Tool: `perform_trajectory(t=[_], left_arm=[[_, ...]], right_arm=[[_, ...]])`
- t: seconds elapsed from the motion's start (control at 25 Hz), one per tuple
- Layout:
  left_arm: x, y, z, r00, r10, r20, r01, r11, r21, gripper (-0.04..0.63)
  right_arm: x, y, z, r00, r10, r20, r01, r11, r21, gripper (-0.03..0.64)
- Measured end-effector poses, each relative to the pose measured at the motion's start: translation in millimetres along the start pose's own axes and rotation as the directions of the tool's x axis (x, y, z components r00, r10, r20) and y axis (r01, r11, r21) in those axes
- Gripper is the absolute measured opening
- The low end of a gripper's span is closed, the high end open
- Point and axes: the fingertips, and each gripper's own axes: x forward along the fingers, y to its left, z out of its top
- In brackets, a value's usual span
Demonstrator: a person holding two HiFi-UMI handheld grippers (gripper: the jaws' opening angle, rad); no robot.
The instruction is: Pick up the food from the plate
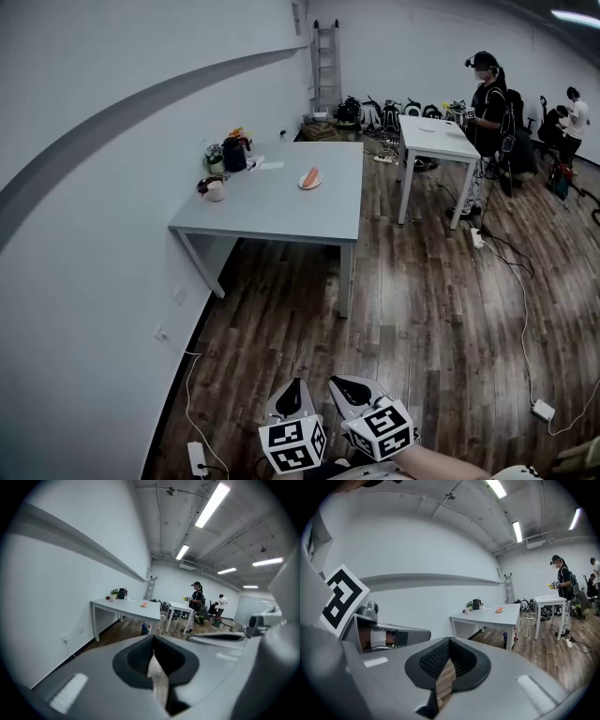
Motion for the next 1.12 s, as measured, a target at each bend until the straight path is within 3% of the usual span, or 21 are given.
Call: perform_trajectory(t=[0.2,0.48,1.12], left_arm=[[17.3,8.9,-3.3,1.0,-0.012,-0.025,0.012,1.0,-0.024,0.008],[75.1,18.8,17.5,0.999,-0.019,-0.032,0.018,0.999,-0.03,0.008],[286.5,46.5,139.0,0.999,0.042,0.009,-0.041,0.998,-0.056,0.008]], right_arm=[[13.8,-5.3,-3.6,1.0,-0.007,-0.029,0.007,1.0,-0.001,-0.002],[62.0,-47.1,14.5,1.0,-0.021,-0.021,0.021,1.0,0.005,-0.002],[241.3,-198.6,124.8,0.998,0.069,0.014,-0.068,0.997,-0.044,-0.002]])
